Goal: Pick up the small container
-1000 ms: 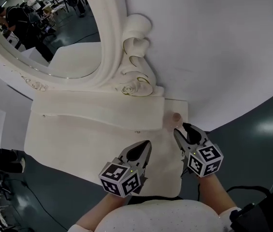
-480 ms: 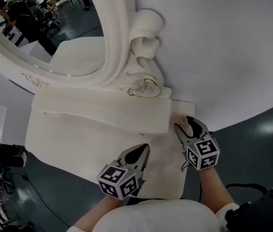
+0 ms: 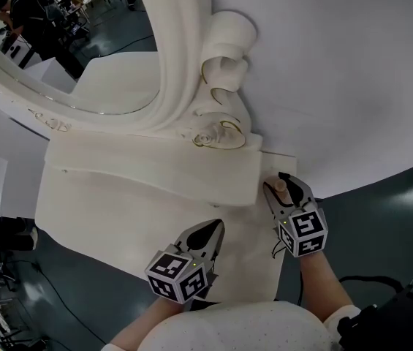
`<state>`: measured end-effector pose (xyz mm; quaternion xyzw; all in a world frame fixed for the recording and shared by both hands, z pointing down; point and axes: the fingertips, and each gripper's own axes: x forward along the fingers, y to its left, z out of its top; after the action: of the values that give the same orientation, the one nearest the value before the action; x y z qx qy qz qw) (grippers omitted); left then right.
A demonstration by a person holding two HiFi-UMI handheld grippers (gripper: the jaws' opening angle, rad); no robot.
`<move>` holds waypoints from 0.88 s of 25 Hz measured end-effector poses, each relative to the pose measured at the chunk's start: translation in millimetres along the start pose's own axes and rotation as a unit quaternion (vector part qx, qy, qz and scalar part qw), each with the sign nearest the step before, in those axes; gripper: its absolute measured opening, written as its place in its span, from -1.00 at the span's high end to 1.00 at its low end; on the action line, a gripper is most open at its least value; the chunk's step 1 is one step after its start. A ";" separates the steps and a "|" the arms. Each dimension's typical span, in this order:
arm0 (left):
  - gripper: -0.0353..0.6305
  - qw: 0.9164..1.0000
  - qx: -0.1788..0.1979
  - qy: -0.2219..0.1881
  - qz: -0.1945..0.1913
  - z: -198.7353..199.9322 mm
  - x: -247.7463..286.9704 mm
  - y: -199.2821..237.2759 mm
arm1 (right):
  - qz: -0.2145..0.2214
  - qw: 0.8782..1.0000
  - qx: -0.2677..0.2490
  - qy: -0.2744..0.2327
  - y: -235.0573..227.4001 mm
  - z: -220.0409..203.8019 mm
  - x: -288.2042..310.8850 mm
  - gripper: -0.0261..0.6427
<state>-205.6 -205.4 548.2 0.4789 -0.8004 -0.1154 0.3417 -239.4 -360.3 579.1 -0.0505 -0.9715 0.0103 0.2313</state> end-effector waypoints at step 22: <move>0.89 1.000 -0.013 -0.005 -0.001 -2.0 -13.7 11.9 | -0.006 1.000 -0.022 0.009 21.1 3.8 -9.2 0.54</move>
<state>-208.3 -187.4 549.8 0.4745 -0.8002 -0.1281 0.3437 -230.9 -340.3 570.7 -0.0501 -0.9697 -0.0125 0.2388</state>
